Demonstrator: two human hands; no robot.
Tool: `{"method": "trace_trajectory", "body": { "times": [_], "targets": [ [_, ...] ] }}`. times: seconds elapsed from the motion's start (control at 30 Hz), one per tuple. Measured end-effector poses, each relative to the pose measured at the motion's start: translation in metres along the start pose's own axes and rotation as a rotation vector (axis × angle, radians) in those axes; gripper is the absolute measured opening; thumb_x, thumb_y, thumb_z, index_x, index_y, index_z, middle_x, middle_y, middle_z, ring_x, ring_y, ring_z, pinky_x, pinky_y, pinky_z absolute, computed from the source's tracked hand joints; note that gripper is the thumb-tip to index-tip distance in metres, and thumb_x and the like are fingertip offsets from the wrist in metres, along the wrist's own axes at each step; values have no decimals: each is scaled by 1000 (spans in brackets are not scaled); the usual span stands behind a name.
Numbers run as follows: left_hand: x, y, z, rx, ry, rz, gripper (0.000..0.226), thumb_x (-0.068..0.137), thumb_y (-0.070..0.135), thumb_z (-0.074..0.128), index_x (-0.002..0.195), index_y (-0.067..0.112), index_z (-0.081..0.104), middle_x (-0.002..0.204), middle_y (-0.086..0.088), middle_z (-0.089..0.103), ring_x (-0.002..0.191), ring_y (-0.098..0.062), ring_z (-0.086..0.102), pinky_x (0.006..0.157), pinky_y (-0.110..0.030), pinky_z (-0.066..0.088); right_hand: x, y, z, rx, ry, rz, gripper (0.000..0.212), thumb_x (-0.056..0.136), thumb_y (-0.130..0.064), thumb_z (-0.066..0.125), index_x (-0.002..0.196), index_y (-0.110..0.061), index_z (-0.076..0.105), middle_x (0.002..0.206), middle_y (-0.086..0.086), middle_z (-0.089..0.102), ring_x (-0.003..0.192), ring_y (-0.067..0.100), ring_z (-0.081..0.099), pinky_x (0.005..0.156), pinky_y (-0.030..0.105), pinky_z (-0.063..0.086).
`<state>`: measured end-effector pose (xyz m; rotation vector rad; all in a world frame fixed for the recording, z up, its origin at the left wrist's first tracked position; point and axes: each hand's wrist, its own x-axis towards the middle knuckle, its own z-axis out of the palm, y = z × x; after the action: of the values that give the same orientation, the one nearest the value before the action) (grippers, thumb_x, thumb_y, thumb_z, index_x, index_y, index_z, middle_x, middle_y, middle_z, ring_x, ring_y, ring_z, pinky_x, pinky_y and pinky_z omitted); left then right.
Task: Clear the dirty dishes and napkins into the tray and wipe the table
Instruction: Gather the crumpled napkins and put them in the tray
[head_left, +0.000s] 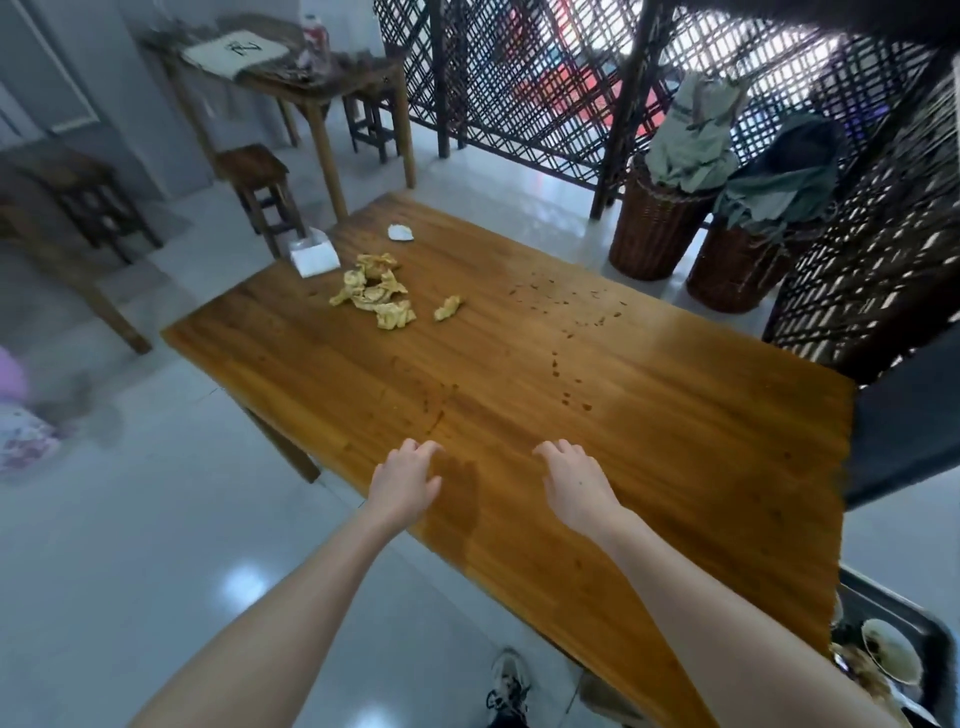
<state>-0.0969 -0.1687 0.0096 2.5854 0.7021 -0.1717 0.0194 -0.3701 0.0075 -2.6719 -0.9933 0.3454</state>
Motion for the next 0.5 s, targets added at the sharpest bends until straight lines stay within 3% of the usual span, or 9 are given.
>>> {"method": "trace_trajectory", "body": {
  "times": [0.5],
  "targets": [
    [97, -56, -44, -9, 0, -16, 39, 97, 28, 52, 135, 27, 45, 132, -3, 47, 117, -21, 49, 98, -36, 45, 125, -30, -19, -42, -53, 0, 49, 93, 1, 44, 138, -17, 42, 131, 5, 48, 118, 26, 45, 97, 36, 40]
  ]
}}
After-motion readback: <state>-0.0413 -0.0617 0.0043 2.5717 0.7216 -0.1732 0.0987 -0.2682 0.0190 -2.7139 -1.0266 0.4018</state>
